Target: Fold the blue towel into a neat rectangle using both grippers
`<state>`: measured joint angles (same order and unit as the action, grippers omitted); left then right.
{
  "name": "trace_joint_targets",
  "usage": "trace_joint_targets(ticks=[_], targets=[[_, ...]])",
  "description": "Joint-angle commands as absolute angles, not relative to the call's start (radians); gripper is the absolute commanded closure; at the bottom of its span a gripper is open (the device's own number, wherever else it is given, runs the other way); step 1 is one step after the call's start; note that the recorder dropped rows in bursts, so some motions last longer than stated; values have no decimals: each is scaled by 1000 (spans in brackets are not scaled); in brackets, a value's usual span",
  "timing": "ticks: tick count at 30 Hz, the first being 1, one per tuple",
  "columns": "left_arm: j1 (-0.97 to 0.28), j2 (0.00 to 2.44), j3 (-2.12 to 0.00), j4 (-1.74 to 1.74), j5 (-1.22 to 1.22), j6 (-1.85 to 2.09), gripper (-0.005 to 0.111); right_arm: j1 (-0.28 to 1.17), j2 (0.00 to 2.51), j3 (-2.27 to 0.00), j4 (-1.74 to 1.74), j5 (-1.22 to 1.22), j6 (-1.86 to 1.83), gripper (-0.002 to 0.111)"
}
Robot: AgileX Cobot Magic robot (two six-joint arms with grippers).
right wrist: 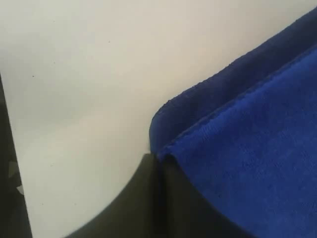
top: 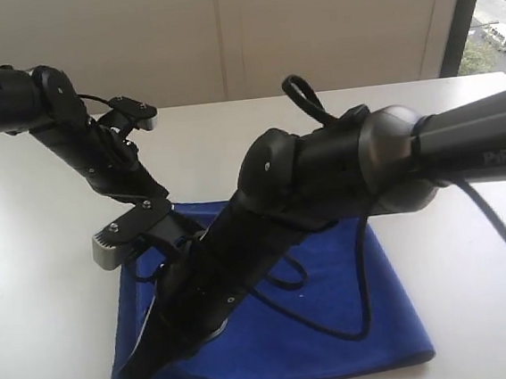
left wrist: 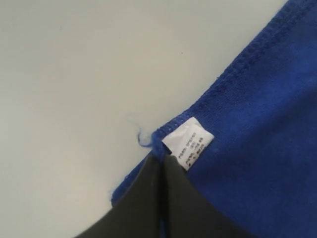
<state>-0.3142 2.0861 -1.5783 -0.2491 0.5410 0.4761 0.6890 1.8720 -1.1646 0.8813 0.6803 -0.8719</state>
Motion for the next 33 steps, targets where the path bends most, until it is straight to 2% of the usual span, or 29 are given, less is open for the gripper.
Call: trace_joint_targets(ticks=[1,5,7,11,12,14,17,20,27,33], targets=[[-314,2102,-1583,-195,556,436,107,709,1902,-1165,930,682,-925,108],[-314,2117,-1583,-141,556,391,107,732,1937,-1165,981,681,-969,107],[-314,2123,-1583,-131,559,387,107,740,1953,-1165,1020,676,-1000,101],[-314,2125,-1583,-121,564,387,103,749,1975,-1165,1083,675,-1037,69],[-314,2125,-1583,-114,565,387,99,749,1976,-1165,1091,683,-1043,60],[-314,2125,-1583,-98,569,387,90,749,1976,-1165,1093,683,-1043,48],[-311,2125,-1583,-91,573,387,68,747,1966,-1165,1078,686,-1043,49],[-311,2120,-1583,-44,573,349,51,738,1929,-1165,1041,686,-1043,49],[-311,2055,-1583,38,573,274,48,679,1813,-1165,857,690,-930,49],[-311,1977,-1583,31,578,258,48,664,1766,-1165,841,734,-910,48]])
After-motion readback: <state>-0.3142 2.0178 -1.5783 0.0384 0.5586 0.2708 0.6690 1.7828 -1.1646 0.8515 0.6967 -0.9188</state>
